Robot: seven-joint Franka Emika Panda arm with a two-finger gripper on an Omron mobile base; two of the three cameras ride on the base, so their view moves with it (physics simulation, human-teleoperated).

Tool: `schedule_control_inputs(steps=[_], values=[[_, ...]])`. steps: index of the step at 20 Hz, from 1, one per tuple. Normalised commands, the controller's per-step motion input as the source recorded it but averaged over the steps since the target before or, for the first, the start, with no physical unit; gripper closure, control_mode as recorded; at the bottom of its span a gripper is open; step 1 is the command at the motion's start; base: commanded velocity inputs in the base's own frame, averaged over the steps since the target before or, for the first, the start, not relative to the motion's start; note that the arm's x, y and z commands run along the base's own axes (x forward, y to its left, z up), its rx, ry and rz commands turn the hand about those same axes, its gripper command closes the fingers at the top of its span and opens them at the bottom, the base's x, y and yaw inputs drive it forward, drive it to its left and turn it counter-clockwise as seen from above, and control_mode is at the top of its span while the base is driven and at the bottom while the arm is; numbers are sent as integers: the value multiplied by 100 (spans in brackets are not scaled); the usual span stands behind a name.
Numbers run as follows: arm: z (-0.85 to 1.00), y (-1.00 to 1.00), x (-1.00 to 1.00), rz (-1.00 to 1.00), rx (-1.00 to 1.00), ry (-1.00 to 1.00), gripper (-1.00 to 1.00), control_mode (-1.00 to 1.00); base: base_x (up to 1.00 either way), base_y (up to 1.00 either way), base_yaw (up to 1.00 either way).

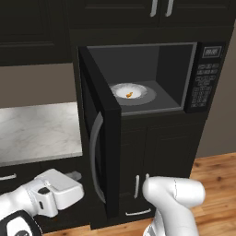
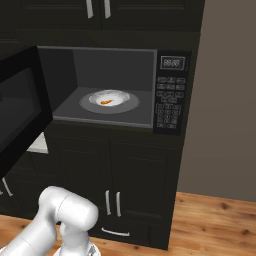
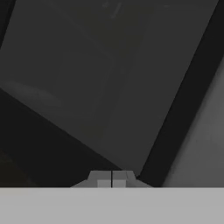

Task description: Transport the shrimp from the fridge to the microwave and turn on the microwave.

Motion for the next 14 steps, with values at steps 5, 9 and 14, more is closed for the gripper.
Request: schedule_control_inputs(steps=[5,9,14], values=[[-3,-3,23,0,-5,0,100,-100,0,0,0],[0,-13,18,0,-3,0,100,-100,0,0,0],[0,-20,16,0,-3,0,100,-100,0,0,0]])
